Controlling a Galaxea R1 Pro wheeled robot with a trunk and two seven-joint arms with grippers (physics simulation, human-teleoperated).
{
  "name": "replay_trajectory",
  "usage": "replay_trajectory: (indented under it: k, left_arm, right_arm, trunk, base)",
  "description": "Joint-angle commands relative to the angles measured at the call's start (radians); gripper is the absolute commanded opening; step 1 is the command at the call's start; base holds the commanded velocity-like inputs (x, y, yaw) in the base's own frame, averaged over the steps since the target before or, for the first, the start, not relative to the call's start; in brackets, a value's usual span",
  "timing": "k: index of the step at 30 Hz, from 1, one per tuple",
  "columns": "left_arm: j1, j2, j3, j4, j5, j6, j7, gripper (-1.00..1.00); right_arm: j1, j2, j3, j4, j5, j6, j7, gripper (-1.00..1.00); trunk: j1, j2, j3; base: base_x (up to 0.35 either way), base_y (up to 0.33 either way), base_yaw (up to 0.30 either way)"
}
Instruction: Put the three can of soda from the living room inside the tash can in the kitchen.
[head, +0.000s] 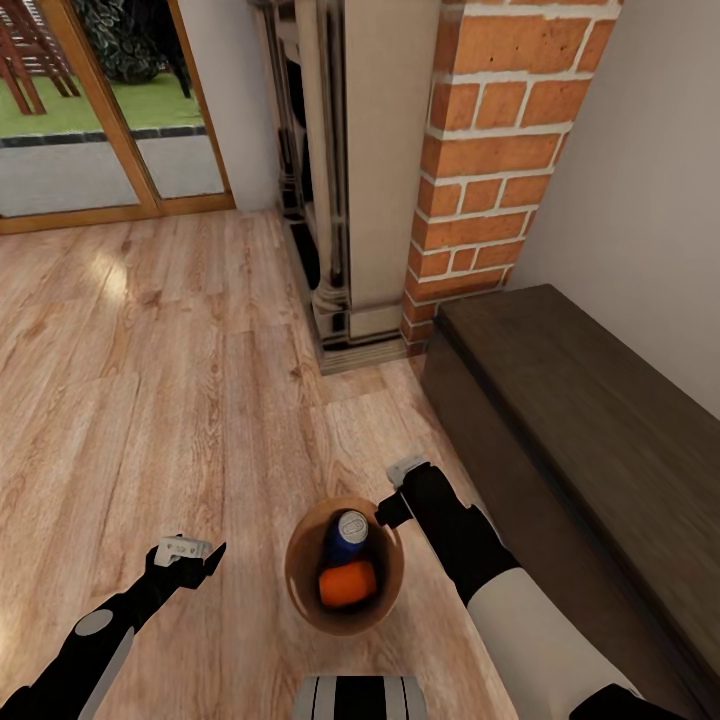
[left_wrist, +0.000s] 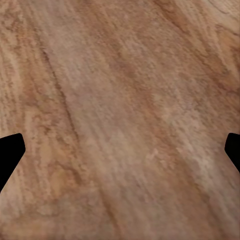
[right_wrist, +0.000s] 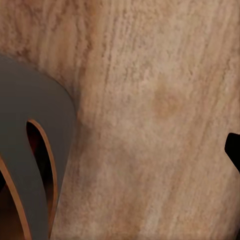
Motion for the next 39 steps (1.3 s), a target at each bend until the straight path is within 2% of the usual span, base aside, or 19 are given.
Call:
replay_trajectory:
  k: [1,11,20,39]
  left_arm:
    - [0.0,0.0,0.0,0.0,0.0,0.0,0.0,1.0]
    - [0.0,0.0,0.0,0.0,0.001,0.002,0.0,1.0]
    - [0.0,0.0,0.0,0.0,0.0,0.003,0.004,1.0]
    - [0.0,0.0,0.0,0.0,-0.004,0.006,0.005,1.0]
  right_arm:
    - [0.0,0.0,0.0,0.0,0.003,0.0,0.0,1.0]
    - [0.0,0.0,0.002,-0.029,0.003,0.004,-0.032,1.0]
    - [0.0,0.0,0.005,-0.14,0.006,0.028,-0.037,1.0]
    - [0.0,0.0,0.009,-0.172,0.007,0.028,-0.037,1.0]
  trunk:
    - [0.0,0.0,0.0]
    - [0.0,0.0,0.0]
    - [0.0,0.0,0.0]
    - [-0.009,0.004,0.073]
  base:
    - [0.0,0.0,0.0]
    - [0.0,0.0,0.0]
    - [0.0,0.0,0.0]
    - [0.0,0.0,0.0]
